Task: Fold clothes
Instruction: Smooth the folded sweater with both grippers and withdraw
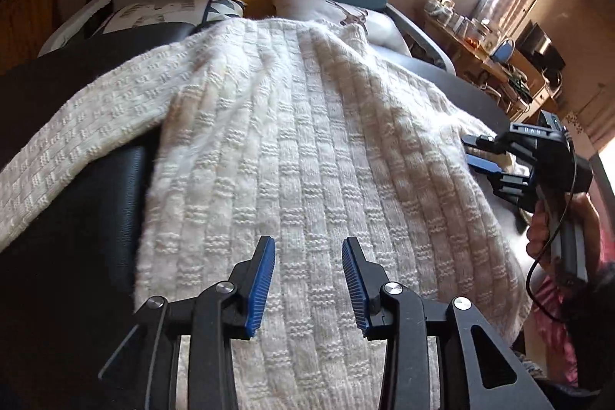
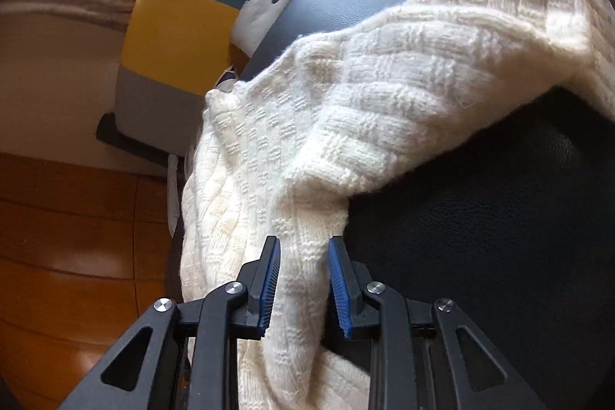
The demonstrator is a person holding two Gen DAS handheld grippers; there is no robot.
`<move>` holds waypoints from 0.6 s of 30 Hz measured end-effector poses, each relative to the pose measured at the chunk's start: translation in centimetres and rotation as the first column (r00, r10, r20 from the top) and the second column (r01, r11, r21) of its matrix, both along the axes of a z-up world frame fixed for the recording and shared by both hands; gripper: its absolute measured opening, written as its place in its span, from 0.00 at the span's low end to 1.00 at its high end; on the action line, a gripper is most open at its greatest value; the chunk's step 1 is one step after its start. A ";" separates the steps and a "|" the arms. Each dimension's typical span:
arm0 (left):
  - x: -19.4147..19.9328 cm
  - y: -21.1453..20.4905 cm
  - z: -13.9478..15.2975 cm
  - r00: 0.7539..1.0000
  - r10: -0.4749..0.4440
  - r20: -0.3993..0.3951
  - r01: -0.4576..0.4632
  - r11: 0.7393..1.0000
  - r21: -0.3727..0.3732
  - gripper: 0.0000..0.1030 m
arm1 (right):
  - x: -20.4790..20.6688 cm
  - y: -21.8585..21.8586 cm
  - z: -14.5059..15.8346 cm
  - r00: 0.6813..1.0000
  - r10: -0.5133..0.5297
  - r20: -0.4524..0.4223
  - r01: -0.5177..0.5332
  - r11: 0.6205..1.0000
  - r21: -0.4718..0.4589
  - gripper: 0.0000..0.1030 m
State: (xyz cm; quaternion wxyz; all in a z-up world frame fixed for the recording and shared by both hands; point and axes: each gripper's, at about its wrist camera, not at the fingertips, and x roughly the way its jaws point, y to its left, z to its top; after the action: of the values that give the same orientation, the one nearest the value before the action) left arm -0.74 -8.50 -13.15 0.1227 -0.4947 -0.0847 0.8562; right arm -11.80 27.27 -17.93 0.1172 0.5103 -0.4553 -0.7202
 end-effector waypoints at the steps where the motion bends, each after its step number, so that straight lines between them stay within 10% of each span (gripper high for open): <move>1: -0.3 0.2 -0.5 1.000 -0.007 0.016 0.007 1.000 0.000 0.36 | -0.3 -0.1 -0.5 1.000 -0.011 0.021 0.011 1.000 -0.011 0.26; 5: -0.4 0.2 -2.0 0.999 -0.017 0.046 0.017 1.000 0.000 0.37 | -1.2 -1.1 -1.2 1.000 0.002 0.018 -0.002 1.000 0.007 0.25; 8: -0.4 0.1 -2.3 0.999 -0.024 0.045 0.024 1.000 0.007 0.39 | -2.0 -3.3 0.3 0.989 0.132 -0.059 -0.118 0.973 0.199 0.12; 18: 0.1 -0.2 -2.5 0.999 -0.021 0.045 0.020 0.999 0.033 0.39 | -3.0 -7.5 7.8 0.913 0.373 -0.165 -0.105 0.606 0.788 0.05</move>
State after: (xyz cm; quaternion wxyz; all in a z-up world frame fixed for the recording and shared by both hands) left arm -0.61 -8.66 -15.66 0.1375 -0.5128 -0.0962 0.8420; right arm -14.75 19.77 -10.15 0.0577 0.4472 -0.0097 -0.8925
